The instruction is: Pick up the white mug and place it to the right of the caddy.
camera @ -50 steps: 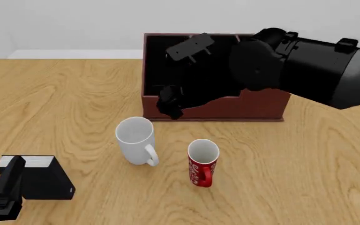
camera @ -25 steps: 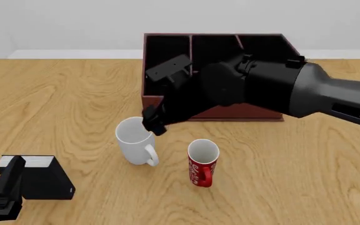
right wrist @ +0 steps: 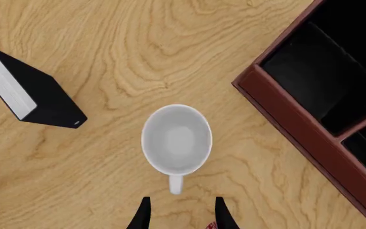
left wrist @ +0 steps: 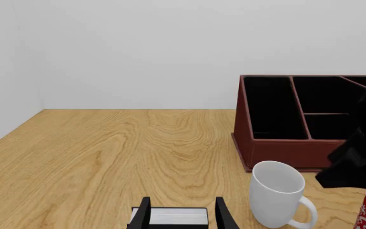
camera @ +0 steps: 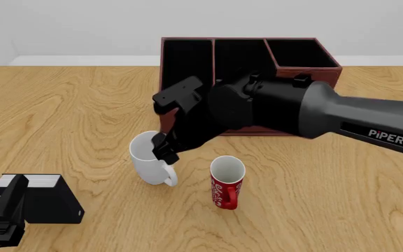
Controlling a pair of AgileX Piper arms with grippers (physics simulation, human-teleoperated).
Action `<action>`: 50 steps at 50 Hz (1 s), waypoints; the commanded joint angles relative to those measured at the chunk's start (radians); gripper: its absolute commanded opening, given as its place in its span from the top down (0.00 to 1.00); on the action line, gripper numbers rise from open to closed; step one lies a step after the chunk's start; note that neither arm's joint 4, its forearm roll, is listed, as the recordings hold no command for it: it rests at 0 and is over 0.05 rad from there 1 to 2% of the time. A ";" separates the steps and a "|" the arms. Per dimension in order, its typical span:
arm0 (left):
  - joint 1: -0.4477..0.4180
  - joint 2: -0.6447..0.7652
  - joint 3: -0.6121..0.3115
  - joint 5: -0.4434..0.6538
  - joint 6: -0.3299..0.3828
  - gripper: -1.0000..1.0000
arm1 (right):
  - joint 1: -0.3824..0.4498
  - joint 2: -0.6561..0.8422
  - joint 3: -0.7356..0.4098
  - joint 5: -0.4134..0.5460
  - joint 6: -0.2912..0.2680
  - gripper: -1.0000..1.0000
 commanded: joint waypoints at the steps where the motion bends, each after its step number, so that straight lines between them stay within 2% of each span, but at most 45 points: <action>1: 0.000 0.000 0.000 0.000 0.000 0.00 | 0.017 0.028 -0.008 -0.002 0.018 0.00; 12: 0.000 0.000 0.000 0.000 0.000 0.00 | 0.038 0.052 -0.018 -0.015 0.052 0.00; 31: 0.000 0.000 0.000 0.000 0.000 0.00 | 0.022 0.085 0.008 -0.045 0.066 0.00; 50: 0.000 0.000 0.000 0.000 0.000 0.00 | 0.040 0.135 0.004 -0.060 0.088 0.00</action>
